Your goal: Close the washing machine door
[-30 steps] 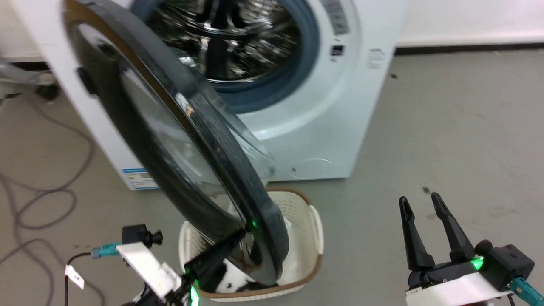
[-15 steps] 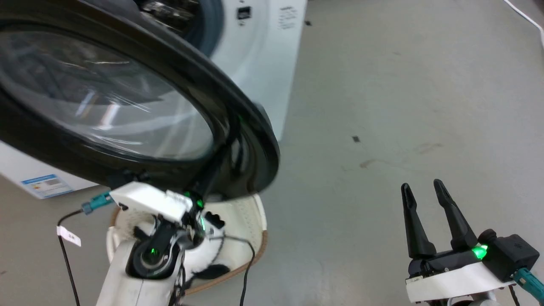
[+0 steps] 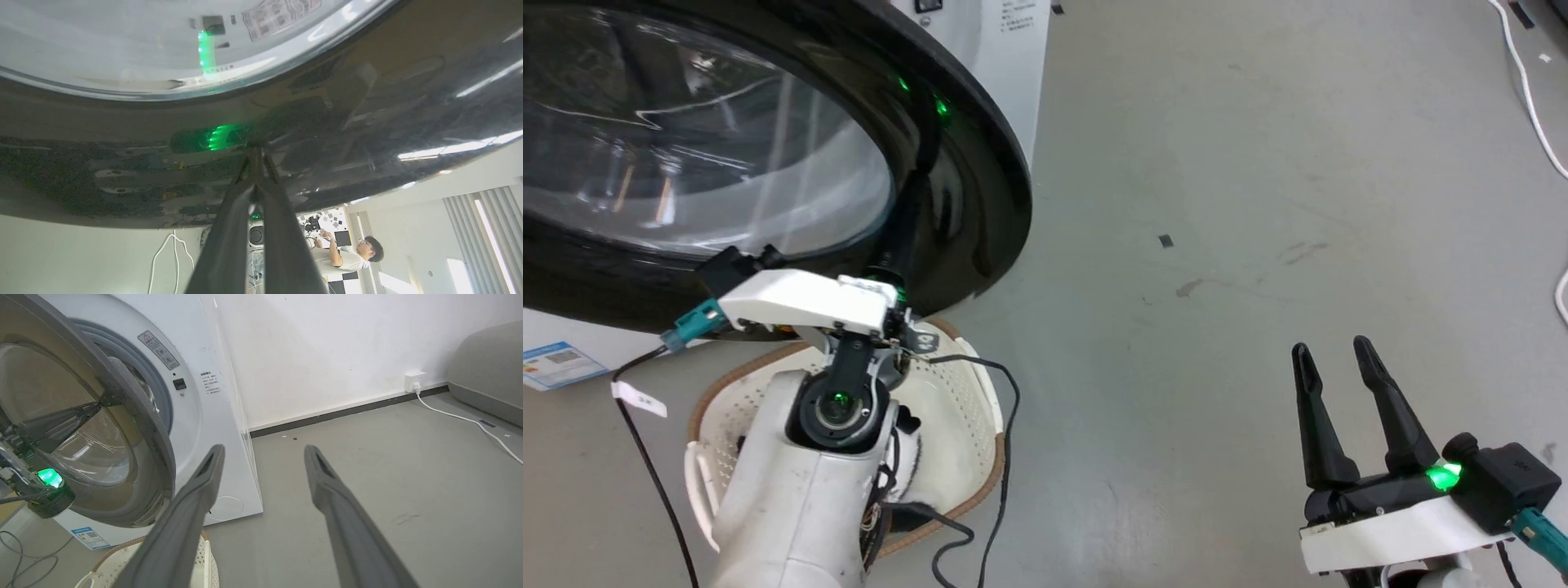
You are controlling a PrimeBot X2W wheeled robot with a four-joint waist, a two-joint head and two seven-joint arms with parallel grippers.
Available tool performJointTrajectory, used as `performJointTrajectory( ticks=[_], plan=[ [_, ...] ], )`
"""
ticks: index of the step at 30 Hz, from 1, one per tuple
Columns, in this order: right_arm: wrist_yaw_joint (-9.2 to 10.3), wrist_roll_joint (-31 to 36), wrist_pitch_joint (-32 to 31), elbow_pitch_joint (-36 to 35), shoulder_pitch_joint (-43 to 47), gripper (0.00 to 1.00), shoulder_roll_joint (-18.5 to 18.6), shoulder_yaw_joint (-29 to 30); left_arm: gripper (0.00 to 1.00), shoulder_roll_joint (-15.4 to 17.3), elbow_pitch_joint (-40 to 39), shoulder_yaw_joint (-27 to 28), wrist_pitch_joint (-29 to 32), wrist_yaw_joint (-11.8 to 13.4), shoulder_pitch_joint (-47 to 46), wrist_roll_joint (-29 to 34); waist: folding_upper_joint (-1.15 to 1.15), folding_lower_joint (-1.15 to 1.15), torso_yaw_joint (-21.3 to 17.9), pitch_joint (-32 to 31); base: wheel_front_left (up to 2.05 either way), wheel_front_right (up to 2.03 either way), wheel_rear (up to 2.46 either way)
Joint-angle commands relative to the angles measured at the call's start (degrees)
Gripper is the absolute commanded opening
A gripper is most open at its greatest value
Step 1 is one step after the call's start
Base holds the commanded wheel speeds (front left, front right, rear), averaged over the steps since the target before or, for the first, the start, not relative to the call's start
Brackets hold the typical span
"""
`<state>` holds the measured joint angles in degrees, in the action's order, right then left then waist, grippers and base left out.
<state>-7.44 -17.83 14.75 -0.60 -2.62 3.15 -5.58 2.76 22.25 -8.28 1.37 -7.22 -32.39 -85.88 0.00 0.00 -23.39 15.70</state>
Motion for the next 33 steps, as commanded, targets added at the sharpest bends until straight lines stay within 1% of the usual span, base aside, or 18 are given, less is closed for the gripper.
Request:
performJointTrajectory(
  ticks=[1,2,3,6,8,9,10,13,15,18,21,24,28,30,33],
  plan=[
    [-0.05,-0.2,0.3,0.0,-0.7,1.0,-0.3,-0.1,0.0,0.1,0.2,-0.5,-0.3,-0.3,0.0,-0.1,0.0,0.0,1.0,-1.0,0.0,0.0,0.0],
    [-0.05,-0.2,0.3,0.0,-0.7,1.0,-0.3,-0.1,0.0,0.1,0.2,-0.5,-0.3,-0.3,0.0,-0.1,0.0,0.0,1.0,-1.0,0.0,0.0,0.0],
    [-0.05,0.0,0.3,0.2,-0.5,1.0,-0.3,0.0,0.0,0.3,0.0,-1.4,0.0,-0.3,1.1,0.1,0.0,0.0,1.9,-2.1,0.0,0.0,0.0],
    [-0.05,0.2,0.3,0.3,-0.2,1.0,-0.3,-0.1,0.0,0.9,-0.8,-2.8,0.5,-0.3,2.9,0.7,0.0,0.0,3.0,-3.3,0.0,0.0,0.0],
    [-0.05,0.6,0.3,0.5,0.3,1.0,-0.3,0.1,0.0,1.9,-2.4,-4.8,1.4,-0.3,5.4,1.6,0.0,0.0,4.2,-4.8,0.0,0.0,0.0],
    [-0.05,1.0,0.3,0.5,0.9,1.0,-0.3,0.4,0.0,3.6,-4.4,-7.6,2.3,-0.3,8.2,3.5,0.0,0.0,5.6,-6.3,0.0,0.0,0.0],
    [-0.05,1.0,0.3,0.5,0.9,1.0,-0.3,0.4,0.0,3.6,-4.4,-7.6,2.3,-0.3,8.2,3.5,0.0,0.0,5.6,-6.3,0.0,0.0,0.0],
    [-0.05,1.6,0.3,0.6,1.7,1.0,-0.3,0.7,0.0,8.0,-7.5,-13.3,2.8,-0.3,12.4,8.6,0.0,0.0,7.8,-8.5,0.0,0.0,0.0],
    [-0.05,1.8,0.3,0.6,2.2,1.0,-0.3,1.0,0.0,11.4,-9.0,-17.1,1.8,-0.3,14.7,13.0,0.0,0.0,9.5,-9.7,0.0,0.0,0.0],
    [-0.05,2.0,0.3,0.6,2.8,1.0,-0.2,1.4,0.0,16.2,-9.9,-21.6,-2.1,-0.3,16.9,20.2,0.0,0.0,11.8,-11.2,0.0,0.0,0.0],
    [-0.05,2.0,0.3,0.4,3.5,1.0,-0.1,1.9,0.0,20.4,-8.9,-24.5,-7.9,-0.3,17.8,28.7,0.0,0.0,14.4,-12.4,0.0,0.0,0.0],
    [-0.05,2.1,0.3,0.0,4.1,1.0,0.0,2.2,0.0,21.8,-7.8,-24.1,-13.4,0.3,18.6,33.6,0.0,0.0,16.8,-13.2,0.0,0.0,0.0],
    [-0.05,2.2,0.3,-0.4,5.1,1.0,0.2,2.8,0.0,22.1,-9.8,-19.9,-16.1,3.7,20.2,39.1,0.0,0.0,20.0,-14.2,0.0,0.0,0.0],
    [-0.05,2.3,0.3,-0.6,5.5,1.0,0.3,3.0,0.0,21.2,-12.9,-15.9,-16.3,5.6,21.7,42.3,0.0,0.0,21.4,-14.5,0.0,0.0,0.0],
    [-0.05,2.4,0.3,-0.8,5.8,1.0,0.3,3.0,0.0,17.9,-18.3,-7.6,-16.3,6.9,25.7,46.8,0.0,0.0,23.2,-14.8,0.0,0.0,0.0]
  ],
)
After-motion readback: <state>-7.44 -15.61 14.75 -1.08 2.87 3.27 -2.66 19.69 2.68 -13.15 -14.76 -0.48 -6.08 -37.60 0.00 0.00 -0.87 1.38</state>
